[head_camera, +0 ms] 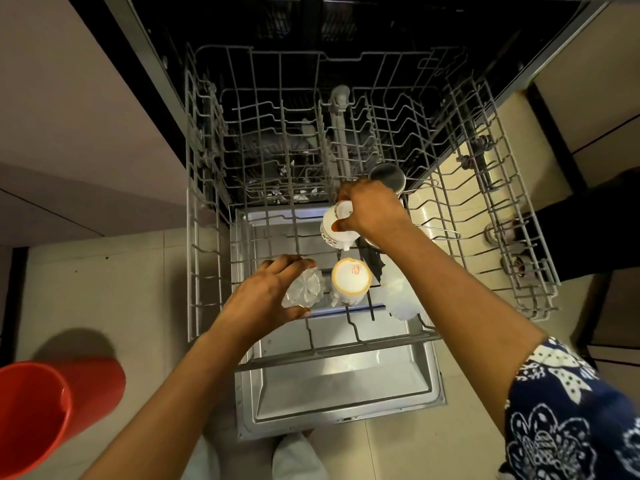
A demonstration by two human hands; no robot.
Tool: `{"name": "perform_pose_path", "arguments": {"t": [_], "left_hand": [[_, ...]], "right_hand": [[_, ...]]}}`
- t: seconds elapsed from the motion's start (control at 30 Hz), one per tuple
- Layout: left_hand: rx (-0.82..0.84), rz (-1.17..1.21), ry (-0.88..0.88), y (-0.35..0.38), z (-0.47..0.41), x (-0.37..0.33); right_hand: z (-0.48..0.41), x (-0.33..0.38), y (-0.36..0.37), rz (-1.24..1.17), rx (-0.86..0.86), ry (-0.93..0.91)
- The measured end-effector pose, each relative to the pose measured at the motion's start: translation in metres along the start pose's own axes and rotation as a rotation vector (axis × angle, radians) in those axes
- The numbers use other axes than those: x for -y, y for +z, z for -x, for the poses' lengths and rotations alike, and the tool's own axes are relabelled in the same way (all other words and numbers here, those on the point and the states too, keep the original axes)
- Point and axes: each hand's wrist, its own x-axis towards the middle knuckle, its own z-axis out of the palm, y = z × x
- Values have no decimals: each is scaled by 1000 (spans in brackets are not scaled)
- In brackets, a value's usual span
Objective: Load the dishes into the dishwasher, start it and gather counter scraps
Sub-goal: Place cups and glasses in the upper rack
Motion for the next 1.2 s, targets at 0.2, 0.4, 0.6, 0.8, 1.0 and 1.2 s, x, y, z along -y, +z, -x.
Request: {"name": "perform_pose_path", "arguments": {"t": [0.2,0.4,0.6,0.8,1.0,1.2], "left_hand": [[42,-10,-12,-2,2,-1],[67,-21,-35,-5,3,-4],[-153,-127,-62,-34,13,-1],[-384,-231,-228,-55,21,32],[-371,-217,-205,-49,17,38],[-346,-269,-210,-48,18,38]], "right_hand": [[-10,4,5,30,124,-4],[-17,4,5,63,156,-18],[-4,-15,-1,-292,28,78],[33,-49,15,-49,-24,139],[28,-55,29,171,6,94],[20,-63,21,277,117,38]]}}
